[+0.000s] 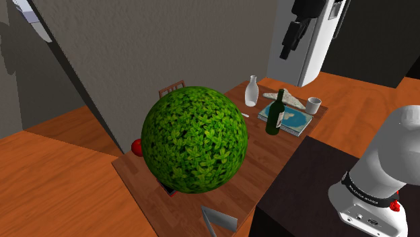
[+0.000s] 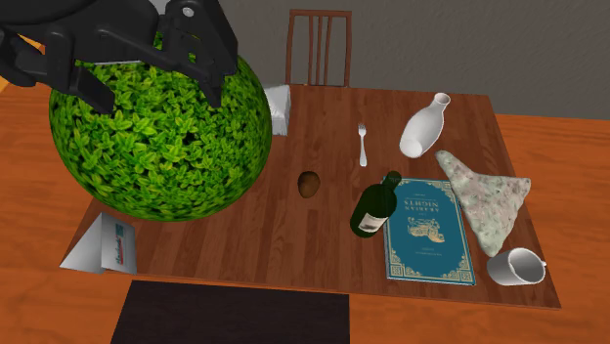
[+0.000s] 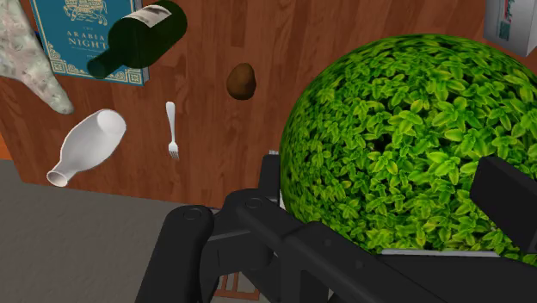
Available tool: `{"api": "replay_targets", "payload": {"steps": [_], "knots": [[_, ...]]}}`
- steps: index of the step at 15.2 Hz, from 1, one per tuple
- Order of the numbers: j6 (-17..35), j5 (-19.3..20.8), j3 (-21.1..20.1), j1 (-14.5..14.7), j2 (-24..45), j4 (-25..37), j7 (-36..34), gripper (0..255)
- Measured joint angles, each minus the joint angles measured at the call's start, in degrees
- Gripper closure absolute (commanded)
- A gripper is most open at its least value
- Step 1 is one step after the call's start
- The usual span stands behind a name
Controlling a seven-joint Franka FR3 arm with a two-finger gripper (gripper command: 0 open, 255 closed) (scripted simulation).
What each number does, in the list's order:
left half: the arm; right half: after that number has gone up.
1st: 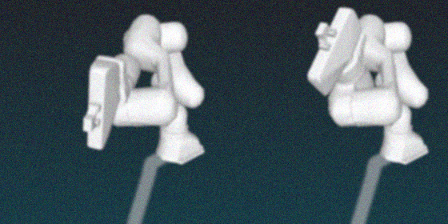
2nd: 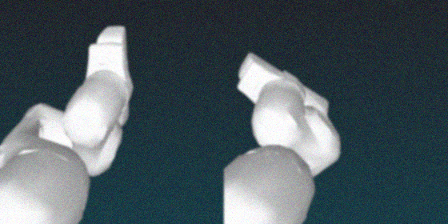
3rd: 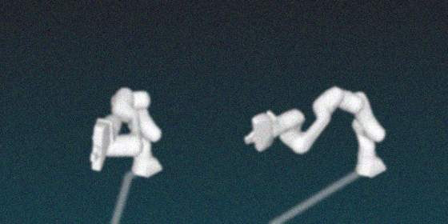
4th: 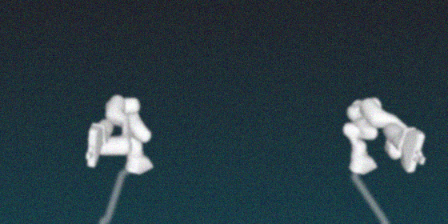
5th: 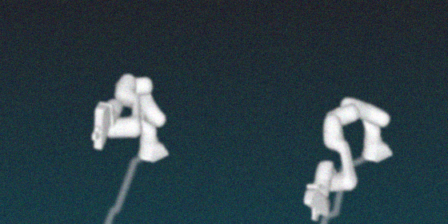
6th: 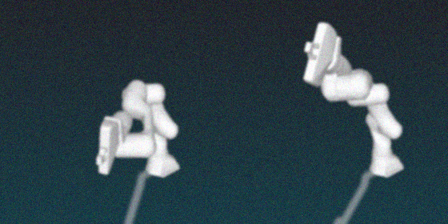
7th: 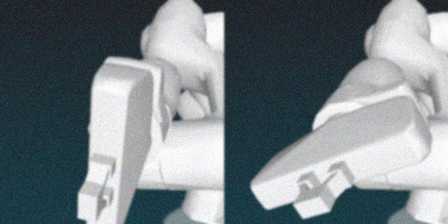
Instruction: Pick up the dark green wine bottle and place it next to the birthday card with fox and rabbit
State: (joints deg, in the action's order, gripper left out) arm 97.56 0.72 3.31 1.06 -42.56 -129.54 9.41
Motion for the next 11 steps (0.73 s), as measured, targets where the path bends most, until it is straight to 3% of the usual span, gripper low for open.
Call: {"api": "replay_targets", "payload": {"steps": [4,11], "knots": [[2.49,0.89,1.93,-0.60,1.04,-1.81,1.97,0],[11.80,3.36,8.30,-2.42,6.56,-6.60,8.29,0]]}}
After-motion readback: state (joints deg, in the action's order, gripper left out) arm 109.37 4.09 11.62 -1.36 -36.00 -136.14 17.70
